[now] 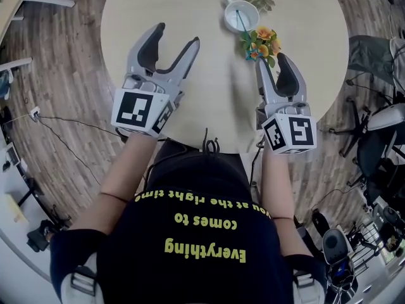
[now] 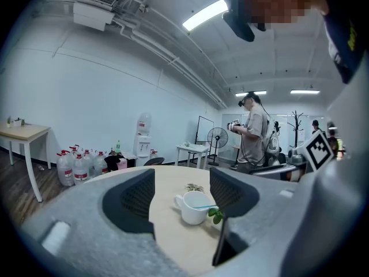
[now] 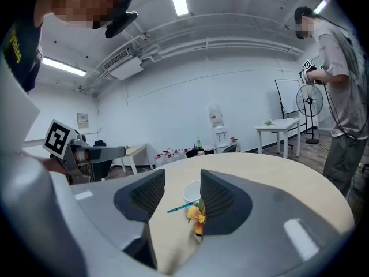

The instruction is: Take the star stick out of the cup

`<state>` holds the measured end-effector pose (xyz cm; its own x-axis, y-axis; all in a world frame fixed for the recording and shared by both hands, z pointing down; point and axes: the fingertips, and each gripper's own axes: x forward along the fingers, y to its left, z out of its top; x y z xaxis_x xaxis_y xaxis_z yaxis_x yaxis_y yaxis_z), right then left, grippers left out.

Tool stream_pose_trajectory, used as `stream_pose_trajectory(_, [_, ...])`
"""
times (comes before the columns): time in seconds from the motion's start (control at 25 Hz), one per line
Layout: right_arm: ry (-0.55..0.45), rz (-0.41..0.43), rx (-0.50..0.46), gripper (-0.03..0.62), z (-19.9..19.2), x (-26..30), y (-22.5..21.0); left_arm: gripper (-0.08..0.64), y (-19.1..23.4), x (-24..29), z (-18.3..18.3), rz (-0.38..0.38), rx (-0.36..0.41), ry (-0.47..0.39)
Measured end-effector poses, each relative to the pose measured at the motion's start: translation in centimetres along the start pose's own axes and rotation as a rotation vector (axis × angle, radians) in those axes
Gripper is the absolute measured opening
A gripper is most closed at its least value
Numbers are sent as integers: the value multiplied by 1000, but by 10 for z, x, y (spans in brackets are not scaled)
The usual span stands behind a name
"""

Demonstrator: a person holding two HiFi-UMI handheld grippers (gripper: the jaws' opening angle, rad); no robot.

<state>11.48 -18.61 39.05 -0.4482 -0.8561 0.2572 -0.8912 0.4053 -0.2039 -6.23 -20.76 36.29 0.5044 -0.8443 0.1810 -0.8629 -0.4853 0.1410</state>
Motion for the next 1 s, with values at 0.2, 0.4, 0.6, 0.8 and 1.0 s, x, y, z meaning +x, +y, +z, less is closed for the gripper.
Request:
stream_pose_trajectory(0.2, [29,2,11,206,-14,14,0,299,5,1,-8,1,-5,20])
stream_pose_trajectory(0.4, [59,-4,13,202,-28,24,1,299,10,0,-11,7,-8,29])
stream_pose_trajectory(0.6, [74,-8,7,195,-39,31,2,299,15,0,-15,12,-12,37])
stream_pose_trajectory(0.8, [90,-32,-27,184,-46,33,1,299,16,-1,-20,12,-17,48])
stream_pose_trajectory(1.0, [103,-47,-35,179,-51,35,-2,298,16,-1,-22,5,-17,55])
